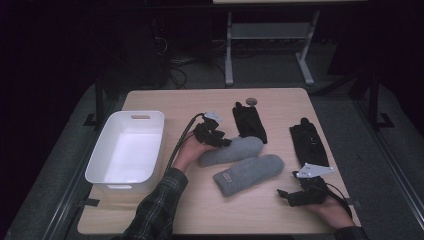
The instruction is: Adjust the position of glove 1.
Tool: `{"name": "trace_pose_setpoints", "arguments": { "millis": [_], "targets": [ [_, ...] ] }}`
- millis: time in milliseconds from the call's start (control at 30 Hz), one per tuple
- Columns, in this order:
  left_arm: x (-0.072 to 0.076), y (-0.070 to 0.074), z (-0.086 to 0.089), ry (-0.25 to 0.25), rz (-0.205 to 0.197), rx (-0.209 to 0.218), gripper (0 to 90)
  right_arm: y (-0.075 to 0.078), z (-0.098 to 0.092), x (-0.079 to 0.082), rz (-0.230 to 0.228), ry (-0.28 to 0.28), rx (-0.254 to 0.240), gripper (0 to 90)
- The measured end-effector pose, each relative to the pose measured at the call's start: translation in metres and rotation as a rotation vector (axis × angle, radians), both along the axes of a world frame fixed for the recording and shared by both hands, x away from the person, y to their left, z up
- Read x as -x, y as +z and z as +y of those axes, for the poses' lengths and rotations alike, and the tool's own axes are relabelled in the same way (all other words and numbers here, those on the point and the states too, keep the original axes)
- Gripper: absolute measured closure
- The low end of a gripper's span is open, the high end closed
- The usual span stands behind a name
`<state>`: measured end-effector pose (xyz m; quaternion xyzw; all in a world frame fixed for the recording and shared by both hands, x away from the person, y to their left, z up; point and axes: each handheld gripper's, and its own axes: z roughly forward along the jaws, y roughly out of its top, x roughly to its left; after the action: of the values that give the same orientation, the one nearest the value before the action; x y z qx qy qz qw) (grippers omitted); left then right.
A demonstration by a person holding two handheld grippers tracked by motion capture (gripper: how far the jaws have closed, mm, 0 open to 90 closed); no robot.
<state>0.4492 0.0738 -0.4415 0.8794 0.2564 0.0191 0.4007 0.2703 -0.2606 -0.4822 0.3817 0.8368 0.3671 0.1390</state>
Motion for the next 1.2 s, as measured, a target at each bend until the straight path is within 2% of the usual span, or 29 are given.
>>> {"name": "trace_pose_setpoints", "arguments": {
  "millis": [67,167,233,333,433,533,567,633,800,867,900,933,1033,1133,1200],
  "targets": [
    [0.004,0.002,-0.004,-0.039,0.001,0.012,45.8,0.0,0.0,0.0,0.0,0.0,0.0,10.0],
    [0.007,-0.002,-0.009,-0.101,0.015,-0.013,44.6,0.0,0.0,0.0,0.0,0.001,0.005,10.0],
    [0.009,-0.007,-0.011,-0.124,0.023,-0.026,43.4,0.0,0.0,0.0,0.0,0.001,0.004,10.0],
    [0.011,-0.013,-0.013,-0.131,0.007,-0.047,44.8,0.0,0.0,0.0,0.0,0.001,0.004,10.0],
    [0.013,-0.016,-0.014,-0.142,-0.021,-0.086,55.5,0.0,0.0,0.0,0.0,0.001,0.004,10.0],
    [0.013,-0.016,-0.014,-0.16,-0.046,-0.097,74.8,0.0,0.0,0.0,-0.001,0.002,0.005,10.0],
    [0.014,-0.016,-0.014,-0.16,-0.056,-0.095,79.8,0.0,0.0,0.0,-0.001,0.002,0.005,10.0],
    [0.015,-0.012,-0.014,-0.143,-0.045,-0.105,84.4,0.0,0.0,0.0,-0.001,0.002,0.005,10.0],
    [0.023,0.004,-0.015,-0.081,-0.045,-0.131,86.0,0.0,0.0,0.0,0.0,0.0,0.002,10.0],
    [0.027,0.012,-0.013,-0.062,-0.054,-0.124,86.0,0.0,0.0,0.0,0.0,0.0,0.001,10.0],
    [0.028,0.016,-0.013,-0.056,-0.048,-0.117,86.1,0.0,0.0,0.0,0.0,0.0,0.002,10.0],
    [0.031,0.022,-0.012,-0.039,-0.037,-0.083,86.0,0.0,0.0,0.0,0.0,0.0,0.004,10.0],
    [0.036,0.036,-0.01,-0.024,-0.003,-0.045,86.1,0.0,0.0,0.0,-0.002,0.001,0.005,10.0],
    [0.044,0.048,-0.011,-0.022,0.021,-0.013,86.1,0.0,0.0,0.0,-0.001,0.002,0.004,10.1],
    [0.05,0.055,-0.013,-0.014,0.034,-0.01,86.0,0.0,0.0,0.0,-0.003,0.001,0.005,10.0]
  ]
}}
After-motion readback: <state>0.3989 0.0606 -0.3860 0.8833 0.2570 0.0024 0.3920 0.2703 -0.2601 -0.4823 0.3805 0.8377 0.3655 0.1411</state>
